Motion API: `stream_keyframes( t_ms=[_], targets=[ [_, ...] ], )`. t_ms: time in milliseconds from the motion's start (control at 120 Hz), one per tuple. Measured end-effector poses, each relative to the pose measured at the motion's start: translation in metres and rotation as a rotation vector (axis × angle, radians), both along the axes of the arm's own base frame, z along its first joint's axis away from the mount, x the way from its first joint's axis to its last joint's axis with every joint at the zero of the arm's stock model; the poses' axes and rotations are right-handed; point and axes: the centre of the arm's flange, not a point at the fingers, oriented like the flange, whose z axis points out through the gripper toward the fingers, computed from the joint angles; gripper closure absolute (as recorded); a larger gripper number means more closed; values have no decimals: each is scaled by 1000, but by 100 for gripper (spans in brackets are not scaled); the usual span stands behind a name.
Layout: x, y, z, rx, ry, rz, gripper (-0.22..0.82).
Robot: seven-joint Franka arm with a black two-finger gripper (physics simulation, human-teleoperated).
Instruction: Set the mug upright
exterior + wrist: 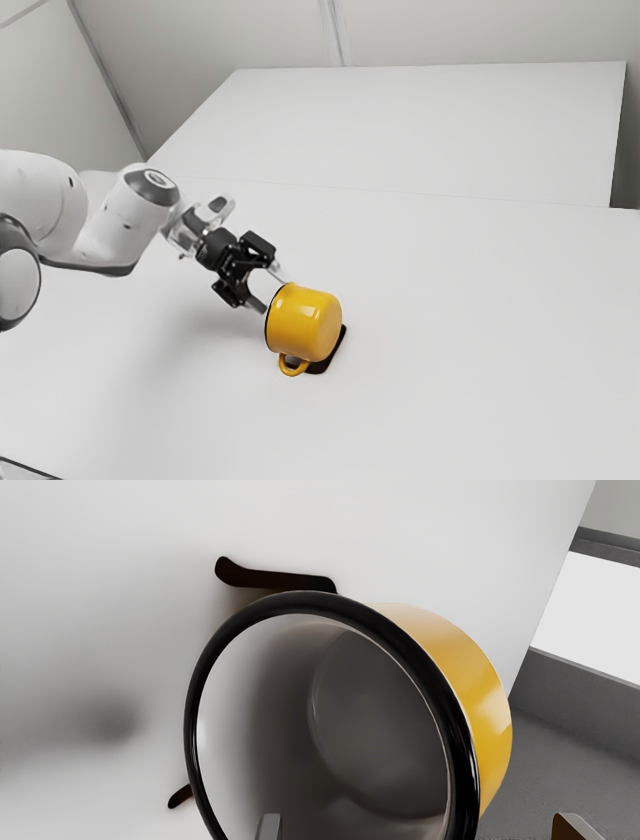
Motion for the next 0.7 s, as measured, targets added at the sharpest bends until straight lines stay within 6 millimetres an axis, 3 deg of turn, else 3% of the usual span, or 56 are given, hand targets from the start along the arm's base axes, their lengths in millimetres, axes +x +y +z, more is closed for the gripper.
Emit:
stream_keyframes(
  t_ms=[242, 408, 700],
  targets=[
    [2, -20, -12, -18, 5, -21, 2],
    [4, -32, -8, -46, -12, -22, 4],
    [8, -43, 4, -63, -46, -26, 29]
  ],
)
